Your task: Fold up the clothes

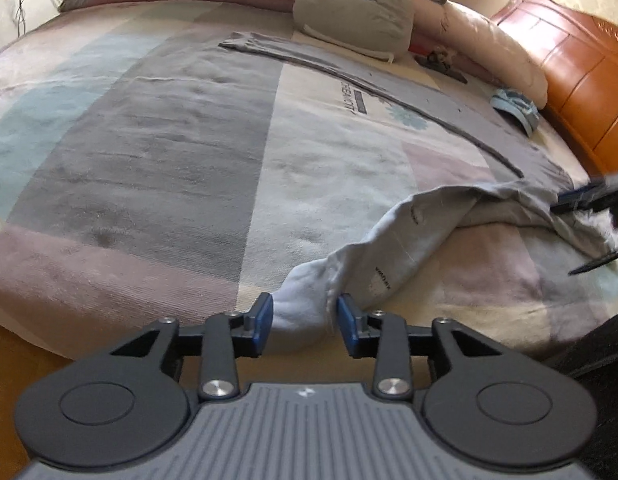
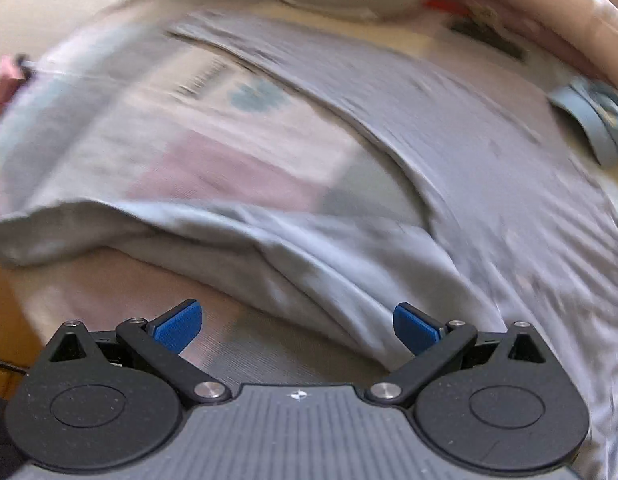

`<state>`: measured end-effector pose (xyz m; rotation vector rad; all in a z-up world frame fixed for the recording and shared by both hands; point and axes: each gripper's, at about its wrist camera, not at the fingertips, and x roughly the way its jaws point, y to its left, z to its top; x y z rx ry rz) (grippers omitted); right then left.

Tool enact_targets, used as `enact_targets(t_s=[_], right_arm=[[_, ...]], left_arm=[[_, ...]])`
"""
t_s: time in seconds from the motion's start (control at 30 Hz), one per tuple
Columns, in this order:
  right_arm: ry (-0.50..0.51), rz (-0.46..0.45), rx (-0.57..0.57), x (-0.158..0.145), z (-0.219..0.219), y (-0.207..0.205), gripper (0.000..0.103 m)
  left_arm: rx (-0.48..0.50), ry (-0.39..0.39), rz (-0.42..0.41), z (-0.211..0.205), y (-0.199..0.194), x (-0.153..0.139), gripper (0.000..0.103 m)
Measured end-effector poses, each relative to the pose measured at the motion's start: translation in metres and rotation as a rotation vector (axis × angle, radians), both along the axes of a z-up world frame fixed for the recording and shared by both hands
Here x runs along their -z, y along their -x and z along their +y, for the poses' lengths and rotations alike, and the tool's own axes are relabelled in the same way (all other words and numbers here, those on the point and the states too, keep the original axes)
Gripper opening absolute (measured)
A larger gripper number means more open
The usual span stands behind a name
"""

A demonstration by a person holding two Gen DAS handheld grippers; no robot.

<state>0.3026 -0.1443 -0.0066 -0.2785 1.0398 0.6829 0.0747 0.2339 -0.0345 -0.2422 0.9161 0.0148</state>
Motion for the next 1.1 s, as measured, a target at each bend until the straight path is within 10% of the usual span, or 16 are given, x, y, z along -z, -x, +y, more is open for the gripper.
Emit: enact_targets(t_s=[0.33, 0.67, 0.77, 1.1], right_arm=[[-0.122, -0.147, -0.724, -0.018, 0.142, 0.021, 0.073], [-0.096, 0.014, -1.209, 0.015, 0.275, 0.083, 0.058], [-0.032, 0.069, -1.252, 0.022, 0.285, 0.092, 0.003], [-0.203, -0.044, -0.878, -0.057, 0.286, 0.002, 0.002]], left_arm=[[-0.089, -0.015, 0.054, -0.005, 0.008, -0.003, 0.051], [-0.216, -0.004, 0.060, 0.001, 0.038, 0.006, 0.057], [-0.249, 0.002, 0.046, 0.010, 0.042, 0.008, 0.057], [-0.277, -0.016, -0.026, 0.046, 0.029, 0.002, 0.057]])
